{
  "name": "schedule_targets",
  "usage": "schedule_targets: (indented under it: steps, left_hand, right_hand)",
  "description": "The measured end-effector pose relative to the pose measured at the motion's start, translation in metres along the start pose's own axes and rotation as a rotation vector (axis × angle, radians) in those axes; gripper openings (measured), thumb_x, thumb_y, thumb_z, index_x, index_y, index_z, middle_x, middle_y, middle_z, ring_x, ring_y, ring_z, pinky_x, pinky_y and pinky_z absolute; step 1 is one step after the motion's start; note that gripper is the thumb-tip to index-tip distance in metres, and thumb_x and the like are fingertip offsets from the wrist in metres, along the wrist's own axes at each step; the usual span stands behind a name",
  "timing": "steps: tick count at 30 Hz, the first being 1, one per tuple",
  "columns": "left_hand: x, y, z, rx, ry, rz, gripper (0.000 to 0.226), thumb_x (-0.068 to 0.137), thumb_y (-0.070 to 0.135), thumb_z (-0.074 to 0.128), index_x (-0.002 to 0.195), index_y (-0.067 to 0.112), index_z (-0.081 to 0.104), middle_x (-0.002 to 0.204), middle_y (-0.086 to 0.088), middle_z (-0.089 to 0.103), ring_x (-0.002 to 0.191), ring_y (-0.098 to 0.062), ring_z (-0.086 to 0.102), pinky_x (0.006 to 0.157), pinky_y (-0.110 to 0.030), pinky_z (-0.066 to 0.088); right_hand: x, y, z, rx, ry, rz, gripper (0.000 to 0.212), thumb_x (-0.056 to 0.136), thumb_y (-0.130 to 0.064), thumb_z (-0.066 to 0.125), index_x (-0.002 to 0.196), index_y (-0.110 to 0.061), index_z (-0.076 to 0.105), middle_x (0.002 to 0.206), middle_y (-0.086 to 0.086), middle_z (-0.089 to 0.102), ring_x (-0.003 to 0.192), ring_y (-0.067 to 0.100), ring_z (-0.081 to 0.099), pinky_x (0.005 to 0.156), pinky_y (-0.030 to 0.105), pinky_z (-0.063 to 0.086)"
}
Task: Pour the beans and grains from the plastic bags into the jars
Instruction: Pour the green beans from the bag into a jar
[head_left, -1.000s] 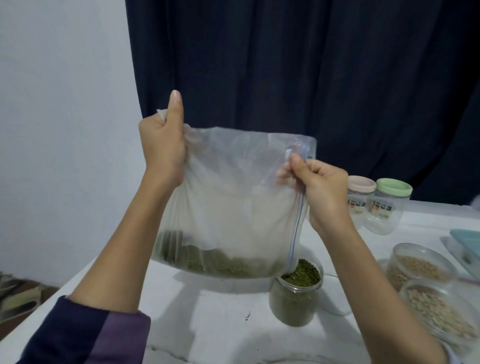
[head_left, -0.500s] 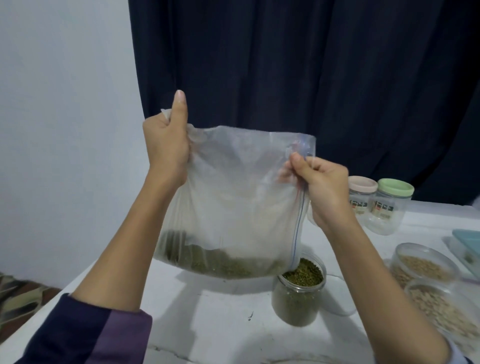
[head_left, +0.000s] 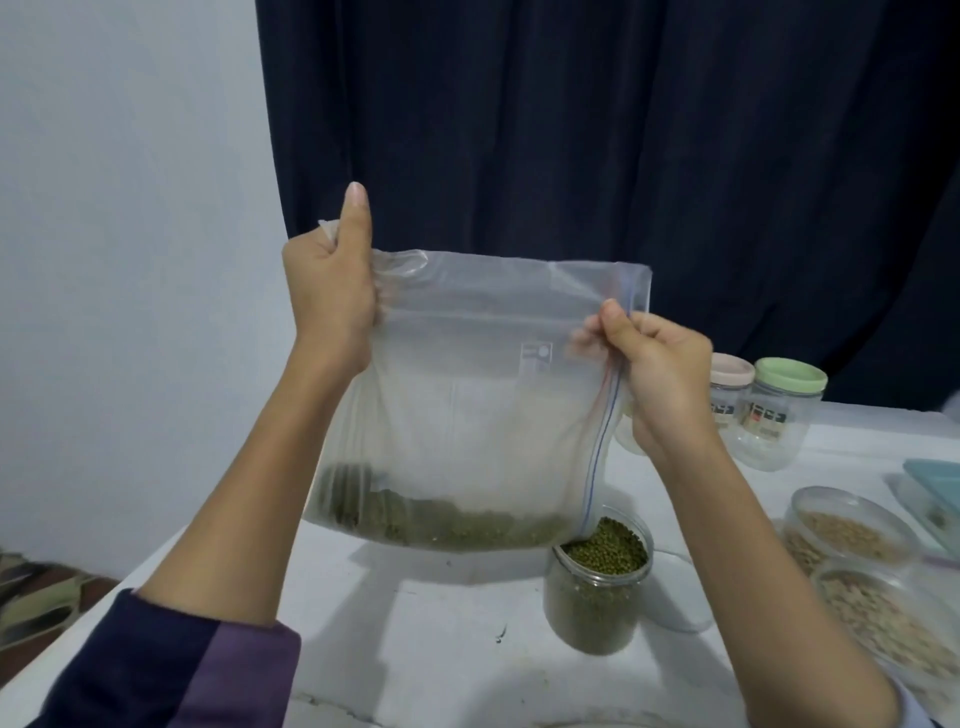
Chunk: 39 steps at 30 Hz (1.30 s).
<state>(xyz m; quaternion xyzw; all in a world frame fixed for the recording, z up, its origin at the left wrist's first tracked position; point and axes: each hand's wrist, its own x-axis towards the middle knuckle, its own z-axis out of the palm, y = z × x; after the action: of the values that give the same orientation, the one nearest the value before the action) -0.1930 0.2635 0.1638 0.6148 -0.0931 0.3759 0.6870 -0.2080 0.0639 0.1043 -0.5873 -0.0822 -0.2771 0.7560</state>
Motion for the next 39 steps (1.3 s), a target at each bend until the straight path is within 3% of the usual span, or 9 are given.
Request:
schedule_targets:
  steps: [19,24,29,33,39]
  left_hand:
    - [0.0013,-0.0001,0.0037,-0.019,0.009,0.001,0.062,0.098,0.033,0.051,0.048,0.024,0.016,0.038,0.016,0.018,0.040,-0.005,0.017,0.041,-0.017,0.020]
    - [0.0029,-0.0006,0.0040,-0.008,0.025,-0.012,0.059,0.098,0.034,0.051,0.052,0.021,0.016,0.037,0.015,0.019,0.039,-0.006,0.017,0.041,-0.018,0.020]
    - [0.0035,-0.0023,0.0048,0.002,0.014,-0.011,0.059,0.098,0.034,0.051,0.052,0.021,0.016,0.037,0.015,0.018,0.038,-0.005,0.017,0.040,-0.017,0.020]
    - [0.0048,-0.0041,0.0057,-0.017,0.019,-0.006,0.060,0.097,0.034,0.052,0.049,0.023,0.017,0.038,0.015,0.020,0.041,-0.005,0.019,0.042,-0.020,0.020]
    - [0.0063,-0.0018,0.0087,-0.003,0.003,0.008,0.061,0.097,0.034,0.051,0.048,0.024,0.017,0.039,0.015,0.019,0.041,-0.005,0.017,0.043,-0.019,0.020]
  right_hand:
    - [-0.0023,-0.0015,-0.0029,-0.027,-0.015,0.014,0.023,0.091,-0.013,0.063,0.069,-0.008,0.070,0.063,-0.001,0.070,0.066,0.009,0.065,0.073,0.021,0.053]
    - [0.0003,-0.0038,-0.0038,-0.032,0.010,-0.012,0.025,0.092,-0.013,0.061,0.069,-0.010,0.070,0.063,-0.001,0.071,0.069,0.009,0.066,0.083,0.023,0.053]
    - [0.0012,-0.0018,-0.0031,-0.010,0.029,0.033,0.024,0.091,-0.013,0.063,0.068,-0.009,0.070,0.064,0.000,0.071,0.068,0.009,0.067,0.080,0.022,0.053]
    - [0.0002,0.0001,-0.0008,0.034,-0.008,0.074,0.023,0.091,-0.011,0.062,0.069,-0.003,0.068,0.062,0.001,0.069,0.063,0.009,0.064,0.069,0.020,0.052]
    - [0.0023,-0.0033,-0.0040,0.078,-0.006,0.061,0.022,0.092,-0.010,0.060,0.074,0.001,0.066,0.063,0.005,0.068,0.061,0.014,0.066,0.071,0.021,0.055]
